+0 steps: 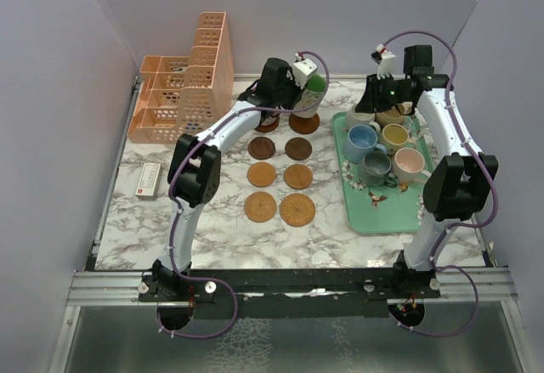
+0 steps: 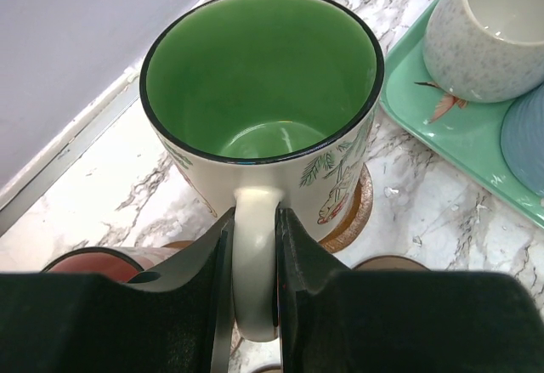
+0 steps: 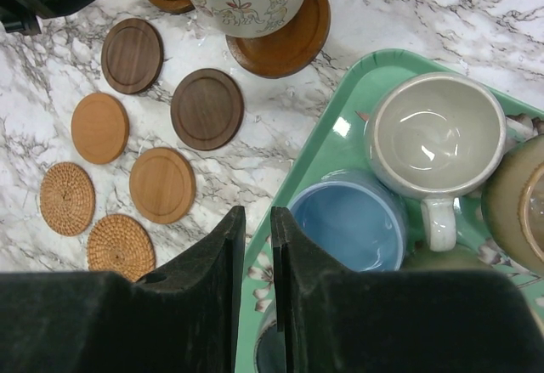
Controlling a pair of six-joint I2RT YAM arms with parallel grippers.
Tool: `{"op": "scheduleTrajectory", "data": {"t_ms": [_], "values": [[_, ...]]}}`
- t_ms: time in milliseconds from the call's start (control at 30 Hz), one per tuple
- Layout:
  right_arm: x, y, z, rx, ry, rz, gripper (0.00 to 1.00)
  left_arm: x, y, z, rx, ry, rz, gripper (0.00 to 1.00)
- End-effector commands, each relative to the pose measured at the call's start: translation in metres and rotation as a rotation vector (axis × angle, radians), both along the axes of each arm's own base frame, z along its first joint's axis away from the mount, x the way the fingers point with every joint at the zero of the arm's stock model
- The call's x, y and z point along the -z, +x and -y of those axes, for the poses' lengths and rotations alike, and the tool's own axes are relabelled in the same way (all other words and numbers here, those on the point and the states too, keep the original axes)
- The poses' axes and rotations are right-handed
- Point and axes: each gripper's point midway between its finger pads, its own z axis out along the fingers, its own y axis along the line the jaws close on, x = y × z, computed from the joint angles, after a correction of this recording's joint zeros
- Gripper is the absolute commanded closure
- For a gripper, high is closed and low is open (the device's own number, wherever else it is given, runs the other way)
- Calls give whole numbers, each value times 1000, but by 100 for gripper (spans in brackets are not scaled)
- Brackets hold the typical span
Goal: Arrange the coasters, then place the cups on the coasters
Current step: Place the cup on the coaster.
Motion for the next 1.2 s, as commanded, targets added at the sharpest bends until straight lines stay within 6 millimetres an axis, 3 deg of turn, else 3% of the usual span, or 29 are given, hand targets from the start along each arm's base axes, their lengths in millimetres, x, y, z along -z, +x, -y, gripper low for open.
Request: {"op": "scheduleTrajectory", "data": {"t_ms": [0, 700, 1167], "values": [[-12, 3, 5, 0, -6, 51, 81, -63, 17, 24, 34, -136, 174, 100], [-8, 2, 9, 5, -13, 44, 81, -58, 18, 38, 58, -178, 144, 100], [-5, 3, 10, -3, -19, 42, 81, -27, 8, 24, 47, -104, 107, 100]]}}
